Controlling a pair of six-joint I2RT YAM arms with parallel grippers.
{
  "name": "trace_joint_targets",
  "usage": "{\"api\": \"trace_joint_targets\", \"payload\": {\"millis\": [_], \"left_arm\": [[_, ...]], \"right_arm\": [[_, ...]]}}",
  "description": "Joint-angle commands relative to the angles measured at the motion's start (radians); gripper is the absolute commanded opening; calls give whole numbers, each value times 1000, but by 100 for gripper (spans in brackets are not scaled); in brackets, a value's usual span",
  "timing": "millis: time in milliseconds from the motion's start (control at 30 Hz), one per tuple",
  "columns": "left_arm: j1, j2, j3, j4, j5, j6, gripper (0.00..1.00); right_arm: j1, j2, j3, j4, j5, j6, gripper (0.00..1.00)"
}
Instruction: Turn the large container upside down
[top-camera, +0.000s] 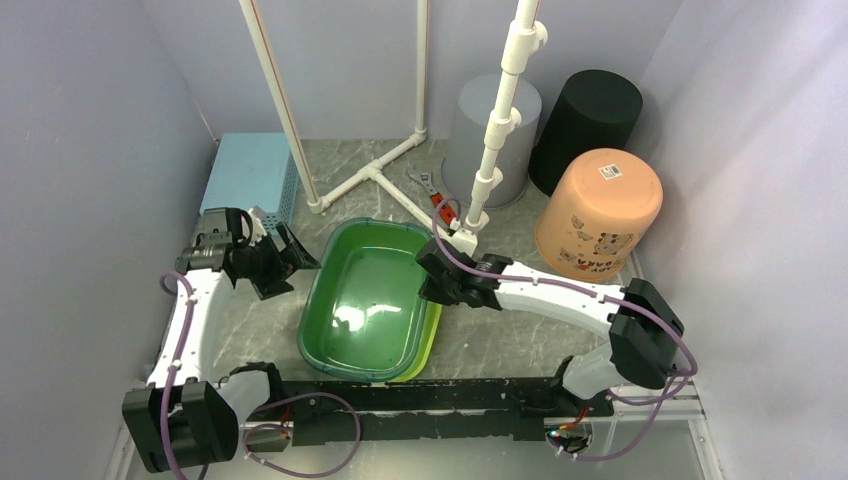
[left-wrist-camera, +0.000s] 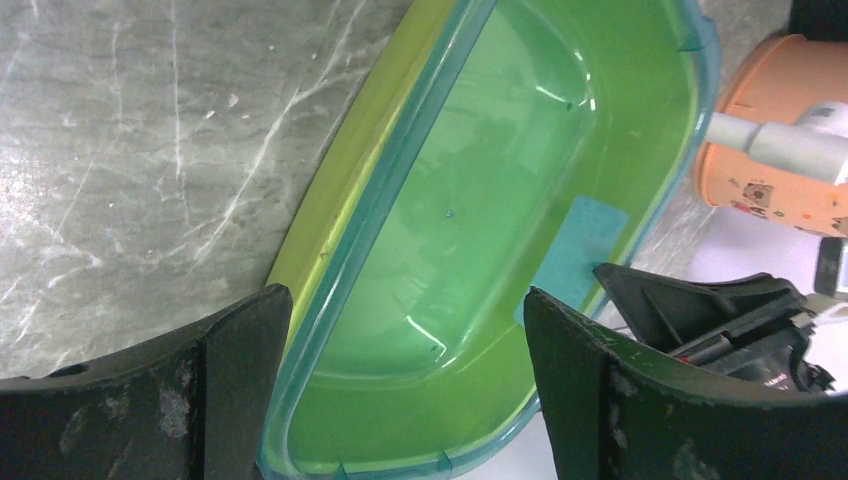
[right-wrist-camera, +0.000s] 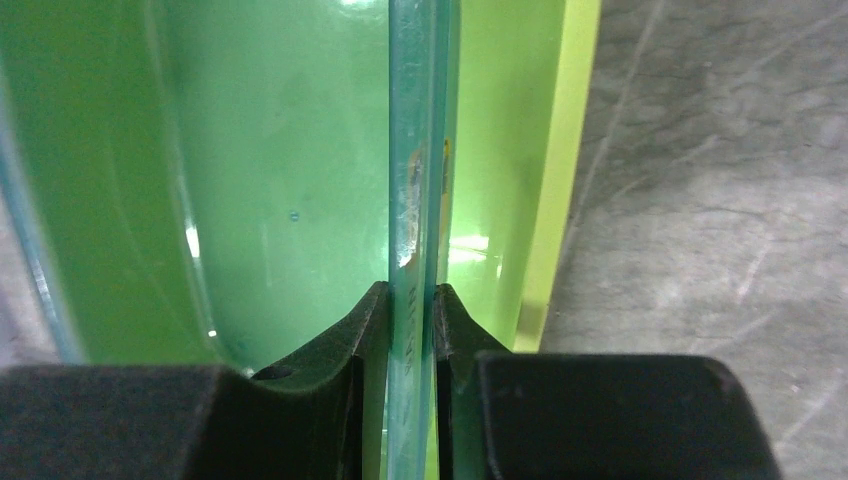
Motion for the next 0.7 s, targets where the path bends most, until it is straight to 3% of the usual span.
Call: {"api": "trace_joint_targets", "payload": {"millis": [0,367,667], "left_arm": [[-5,4,3,8,-32,35,91],[-12,36,-26,56,155,74,84],[-26,70,-55,78,162,70,84]], "right_arm": [[-29,-110,-81,182,-102,-28,0],[-91,-260,-223,331,-205,51,0],[-112,-294,-291,396,-242,99,0]]}}
